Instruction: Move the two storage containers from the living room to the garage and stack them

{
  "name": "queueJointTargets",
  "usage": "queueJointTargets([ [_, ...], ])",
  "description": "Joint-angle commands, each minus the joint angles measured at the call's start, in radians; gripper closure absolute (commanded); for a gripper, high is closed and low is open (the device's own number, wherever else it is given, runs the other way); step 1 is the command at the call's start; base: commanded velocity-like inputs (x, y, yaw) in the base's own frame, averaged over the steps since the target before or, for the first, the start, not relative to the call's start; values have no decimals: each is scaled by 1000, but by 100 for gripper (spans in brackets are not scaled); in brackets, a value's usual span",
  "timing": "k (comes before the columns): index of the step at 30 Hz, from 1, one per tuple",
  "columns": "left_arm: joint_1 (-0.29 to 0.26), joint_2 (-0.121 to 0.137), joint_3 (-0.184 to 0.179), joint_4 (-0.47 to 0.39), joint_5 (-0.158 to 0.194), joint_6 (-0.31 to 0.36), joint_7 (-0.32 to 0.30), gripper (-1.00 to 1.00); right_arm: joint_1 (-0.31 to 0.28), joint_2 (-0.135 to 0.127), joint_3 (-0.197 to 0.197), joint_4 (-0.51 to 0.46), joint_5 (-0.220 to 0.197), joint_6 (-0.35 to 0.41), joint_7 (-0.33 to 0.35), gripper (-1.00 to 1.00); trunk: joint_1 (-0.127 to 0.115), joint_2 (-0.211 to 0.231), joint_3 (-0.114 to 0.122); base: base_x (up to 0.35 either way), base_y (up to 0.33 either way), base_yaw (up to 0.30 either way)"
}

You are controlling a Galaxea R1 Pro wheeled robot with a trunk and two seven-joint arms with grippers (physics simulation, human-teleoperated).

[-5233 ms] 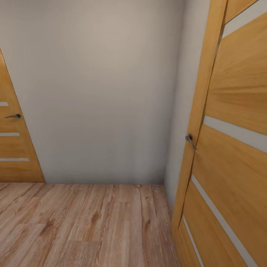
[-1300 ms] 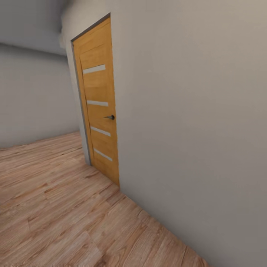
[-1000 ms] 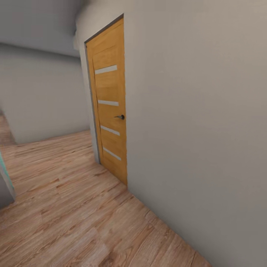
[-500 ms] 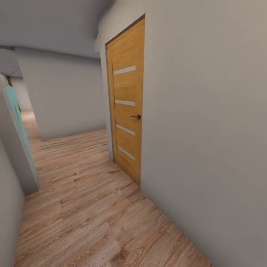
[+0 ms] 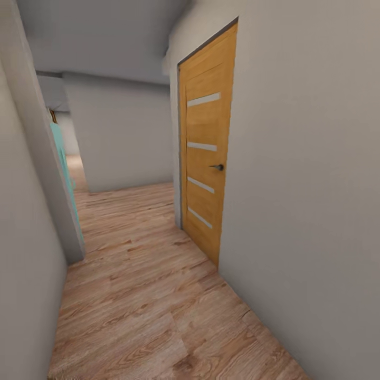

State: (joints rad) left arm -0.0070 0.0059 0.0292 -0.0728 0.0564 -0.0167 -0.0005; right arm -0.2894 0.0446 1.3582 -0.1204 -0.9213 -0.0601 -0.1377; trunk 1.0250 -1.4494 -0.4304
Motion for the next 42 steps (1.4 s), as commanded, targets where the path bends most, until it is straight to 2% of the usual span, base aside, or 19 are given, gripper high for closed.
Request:
queueJointTargets([
  [1,-1,0,2,1,6,-2,0,-100,0,0,9,-1,-10,-3,-4,-100,0,-1,-1,91,0,278],
  [8,-1,0,1,1,6,-2,-1,-100,0,-3,9,-1,-8,-3,2,-100,0,-1,-1,283,0,222],
  [28,-1,2,1,1,7,-2,-1,-100,0,-2,9,-1,-10,-1,6,-100,0,-1,-1,322,0,20],
  [42,-1,2,1,1,7,-2,-1,-100,0,-5,9,-1,-10,-4,5,-100,0,-1,-6,323,0,251],
])
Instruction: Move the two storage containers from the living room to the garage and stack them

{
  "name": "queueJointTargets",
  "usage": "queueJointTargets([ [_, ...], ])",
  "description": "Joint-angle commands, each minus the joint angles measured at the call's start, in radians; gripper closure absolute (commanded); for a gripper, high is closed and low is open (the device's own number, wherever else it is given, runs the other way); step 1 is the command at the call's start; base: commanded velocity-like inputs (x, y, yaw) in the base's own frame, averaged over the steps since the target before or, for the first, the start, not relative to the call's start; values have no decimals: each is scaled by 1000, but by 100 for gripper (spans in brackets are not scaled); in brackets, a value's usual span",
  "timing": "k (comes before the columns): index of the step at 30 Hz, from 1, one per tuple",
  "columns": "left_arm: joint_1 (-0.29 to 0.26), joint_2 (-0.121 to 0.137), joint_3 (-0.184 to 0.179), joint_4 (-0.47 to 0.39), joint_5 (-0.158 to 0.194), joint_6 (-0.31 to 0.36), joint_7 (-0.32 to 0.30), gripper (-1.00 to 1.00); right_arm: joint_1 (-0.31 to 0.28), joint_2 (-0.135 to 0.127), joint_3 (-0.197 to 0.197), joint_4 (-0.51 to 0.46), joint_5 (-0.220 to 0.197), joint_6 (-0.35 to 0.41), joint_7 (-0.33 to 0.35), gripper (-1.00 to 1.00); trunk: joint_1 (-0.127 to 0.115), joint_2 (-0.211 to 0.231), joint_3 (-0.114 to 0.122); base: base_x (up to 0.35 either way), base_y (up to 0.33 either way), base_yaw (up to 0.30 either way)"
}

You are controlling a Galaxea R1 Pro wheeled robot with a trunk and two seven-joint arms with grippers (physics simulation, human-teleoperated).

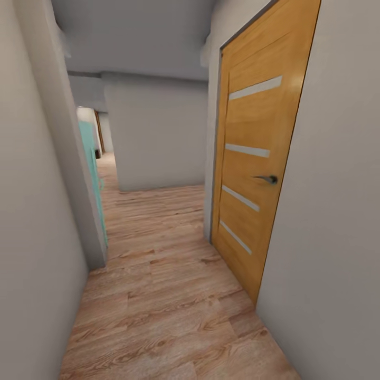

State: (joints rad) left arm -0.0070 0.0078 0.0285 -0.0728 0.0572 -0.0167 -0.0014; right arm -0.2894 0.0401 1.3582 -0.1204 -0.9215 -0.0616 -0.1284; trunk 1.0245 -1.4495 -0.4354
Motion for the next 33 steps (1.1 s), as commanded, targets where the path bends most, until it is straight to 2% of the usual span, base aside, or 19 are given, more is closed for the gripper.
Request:
queueJointTargets([
  [1,-1,0,2,1,6,-2,0,-100,0,0,9,-1,-10,-3,-4,-100,1,0,-1,323,0,267],
  [14,-1,0,2,1,6,-1,0,-100,0,0,9,-1,-9,-3,-4,-100,1,0,-6,323,0,256],
  [33,-1,-1,2,1,7,-1,0,-100,0,-3,3,1,-12,-2,-7,-100,1,0,-7,323,0,17],
])
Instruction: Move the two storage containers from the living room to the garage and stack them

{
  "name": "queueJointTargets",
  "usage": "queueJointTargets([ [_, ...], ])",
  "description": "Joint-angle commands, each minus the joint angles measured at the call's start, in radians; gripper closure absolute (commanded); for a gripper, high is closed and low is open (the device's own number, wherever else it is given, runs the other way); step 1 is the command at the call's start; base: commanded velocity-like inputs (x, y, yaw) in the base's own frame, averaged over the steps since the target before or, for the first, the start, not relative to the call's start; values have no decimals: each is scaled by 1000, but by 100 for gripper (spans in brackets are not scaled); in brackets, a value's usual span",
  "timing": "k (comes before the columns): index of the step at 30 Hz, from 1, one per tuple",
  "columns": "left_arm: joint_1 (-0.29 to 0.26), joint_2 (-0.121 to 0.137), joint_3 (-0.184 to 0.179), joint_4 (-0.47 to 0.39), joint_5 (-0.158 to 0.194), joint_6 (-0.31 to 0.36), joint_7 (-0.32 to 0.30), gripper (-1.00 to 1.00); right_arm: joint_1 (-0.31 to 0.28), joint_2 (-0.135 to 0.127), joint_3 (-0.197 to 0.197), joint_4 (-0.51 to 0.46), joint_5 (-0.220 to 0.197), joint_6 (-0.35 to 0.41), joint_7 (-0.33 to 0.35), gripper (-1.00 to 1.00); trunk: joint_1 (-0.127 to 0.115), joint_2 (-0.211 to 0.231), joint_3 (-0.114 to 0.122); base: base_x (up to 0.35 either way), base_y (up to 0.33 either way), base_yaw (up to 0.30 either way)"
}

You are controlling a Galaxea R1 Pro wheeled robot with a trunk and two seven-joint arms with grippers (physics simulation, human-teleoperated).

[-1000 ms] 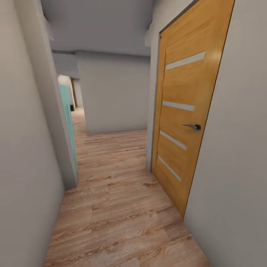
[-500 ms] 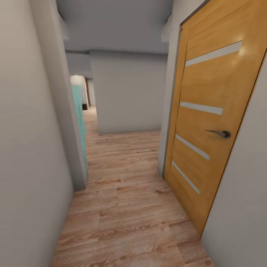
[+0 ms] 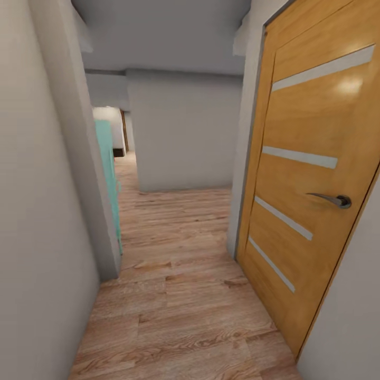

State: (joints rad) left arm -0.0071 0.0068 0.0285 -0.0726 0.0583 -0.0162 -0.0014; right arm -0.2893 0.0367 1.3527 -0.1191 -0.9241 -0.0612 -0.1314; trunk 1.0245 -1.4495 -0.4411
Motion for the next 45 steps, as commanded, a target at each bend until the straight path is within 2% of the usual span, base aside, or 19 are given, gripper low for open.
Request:
queueJointTargets([
  [1,-1,0,2,0,6,-2,0,-100,-1,-1,8,0,-9,-2,-6,-100,1,0,-1,323,0,0],
  [26,-1,-3,2,0,5,-2,0,-100,-1,-1,4,3,-12,-3,-10,-100,1,0,-1,323,0,0],
  [30,-1,-3,2,0,5,-2,0,-100,-1,3,-13,52,-42,-2,-18,-100,1,0,-1,323,0,0],
  [33,-1,-2,2,0,5,-2,0,-100,-1,2,-38,86,-107,-4,-22,-100,1,0,-1,323,0,0],
  [35,-1,-3,2,0,5,-2,0,-100,-1,0,-44,92,-129,-5,-22,-100,1,0,-1,323,0,0],
  [45,-1,-3,2,0,5,-2,0,-100,-1,5,-43,96,-138,-3,-21,-100,1,0,-1,323,0,30],
])
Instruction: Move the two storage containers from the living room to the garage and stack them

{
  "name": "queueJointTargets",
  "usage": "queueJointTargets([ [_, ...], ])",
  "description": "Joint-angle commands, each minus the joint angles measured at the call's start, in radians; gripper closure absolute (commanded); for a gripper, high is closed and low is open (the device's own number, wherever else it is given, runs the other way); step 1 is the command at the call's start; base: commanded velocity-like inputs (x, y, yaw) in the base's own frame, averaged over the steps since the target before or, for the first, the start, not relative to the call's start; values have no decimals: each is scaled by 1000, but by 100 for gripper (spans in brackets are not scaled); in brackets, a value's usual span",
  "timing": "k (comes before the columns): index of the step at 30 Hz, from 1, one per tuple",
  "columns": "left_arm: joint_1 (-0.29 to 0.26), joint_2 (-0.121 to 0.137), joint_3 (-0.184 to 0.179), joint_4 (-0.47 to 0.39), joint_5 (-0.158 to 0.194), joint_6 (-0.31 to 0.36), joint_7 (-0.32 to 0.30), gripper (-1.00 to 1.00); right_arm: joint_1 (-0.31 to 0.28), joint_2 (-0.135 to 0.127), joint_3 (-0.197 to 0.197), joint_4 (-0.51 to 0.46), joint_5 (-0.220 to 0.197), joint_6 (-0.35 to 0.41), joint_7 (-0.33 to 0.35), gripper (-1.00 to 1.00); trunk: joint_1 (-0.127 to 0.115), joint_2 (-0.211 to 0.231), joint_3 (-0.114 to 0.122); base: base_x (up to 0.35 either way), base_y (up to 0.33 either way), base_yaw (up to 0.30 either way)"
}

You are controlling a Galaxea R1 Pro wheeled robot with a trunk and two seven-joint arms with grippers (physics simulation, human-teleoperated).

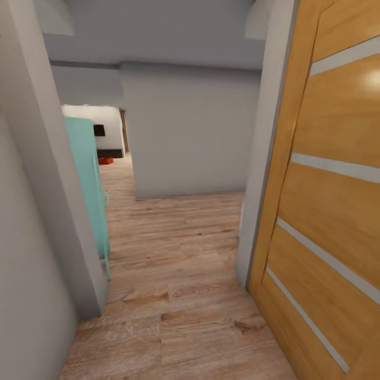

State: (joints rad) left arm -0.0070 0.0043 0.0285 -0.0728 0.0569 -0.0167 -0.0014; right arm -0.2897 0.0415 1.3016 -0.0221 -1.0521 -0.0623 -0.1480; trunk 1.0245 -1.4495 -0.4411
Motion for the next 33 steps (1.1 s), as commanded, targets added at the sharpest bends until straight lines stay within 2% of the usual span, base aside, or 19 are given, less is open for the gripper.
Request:
queueJointTargets([
  [1,-1,0,2,1,6,-2,0,-100,0,-1,8,-1,-9,-3,-4,-100,1,0,-1,323,0,199],
  [13,-1,0,2,1,6,-2,0,-100,0,-4,8,-1,-7,-4,-4,-100,1,0,-1,323,0,245],
  [33,-1,0,2,1,6,-2,0,-100,0,-6,5,1,-11,-4,-4,-100,1,0,-1,323,0,11],
])
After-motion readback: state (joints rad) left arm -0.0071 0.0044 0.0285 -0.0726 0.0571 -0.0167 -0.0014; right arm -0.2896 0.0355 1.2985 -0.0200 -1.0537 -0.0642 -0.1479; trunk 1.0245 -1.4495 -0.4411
